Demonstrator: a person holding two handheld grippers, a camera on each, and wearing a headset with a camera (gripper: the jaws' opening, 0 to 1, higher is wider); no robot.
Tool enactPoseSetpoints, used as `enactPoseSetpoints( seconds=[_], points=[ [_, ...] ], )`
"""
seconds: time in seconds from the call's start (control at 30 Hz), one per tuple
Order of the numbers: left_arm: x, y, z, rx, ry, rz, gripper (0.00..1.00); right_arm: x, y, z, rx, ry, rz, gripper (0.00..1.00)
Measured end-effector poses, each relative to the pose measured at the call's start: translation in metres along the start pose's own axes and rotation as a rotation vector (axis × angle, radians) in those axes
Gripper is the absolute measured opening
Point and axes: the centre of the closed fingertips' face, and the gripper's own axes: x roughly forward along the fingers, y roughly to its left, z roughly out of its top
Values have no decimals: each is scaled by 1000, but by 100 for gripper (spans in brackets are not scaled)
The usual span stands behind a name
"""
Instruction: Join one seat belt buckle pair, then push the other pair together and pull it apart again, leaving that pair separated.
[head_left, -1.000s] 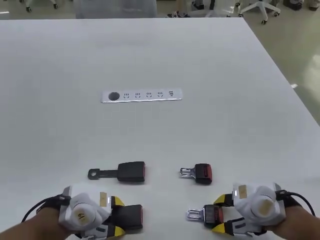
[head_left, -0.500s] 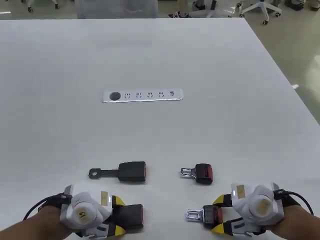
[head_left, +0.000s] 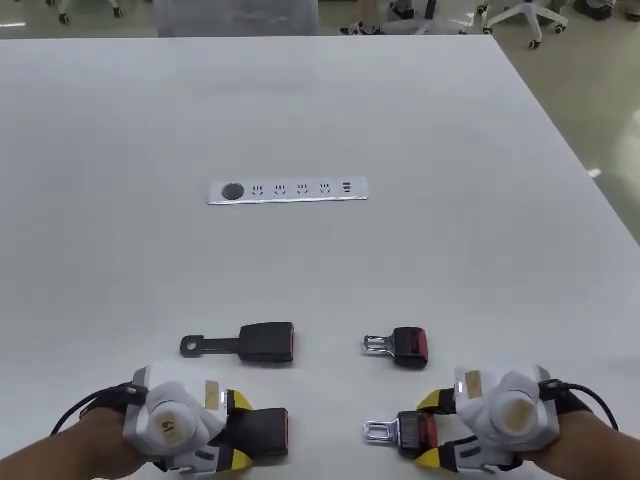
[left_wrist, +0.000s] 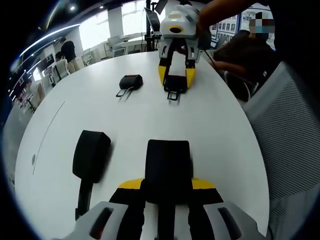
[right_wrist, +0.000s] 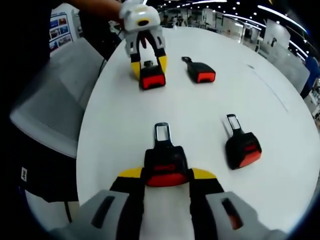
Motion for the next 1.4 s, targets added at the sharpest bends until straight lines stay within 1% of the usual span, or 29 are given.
enactPoseSetpoints(
  seconds=[0.3, 0.63, 0.87, 1.2, 1.4],
  points=[
    [0, 0, 0, 5, 5, -6, 34, 8, 4, 12, -20, -25, 12, 34],
    [0, 0, 0, 21, 18, -19, 34, 17, 3, 26, -32, -54, 20, 34],
    [0, 0, -1, 30, 27, -26, 34, 25, 5, 38, -46, -75, 33, 34],
    [-1, 0, -1, 29, 32, -28, 34, 38, 8, 61, -45, -117, 56, 34],
    [-1, 0, -1, 27, 34, -27, 34, 46, 10, 73, -49, -133, 67, 34]
  ],
)
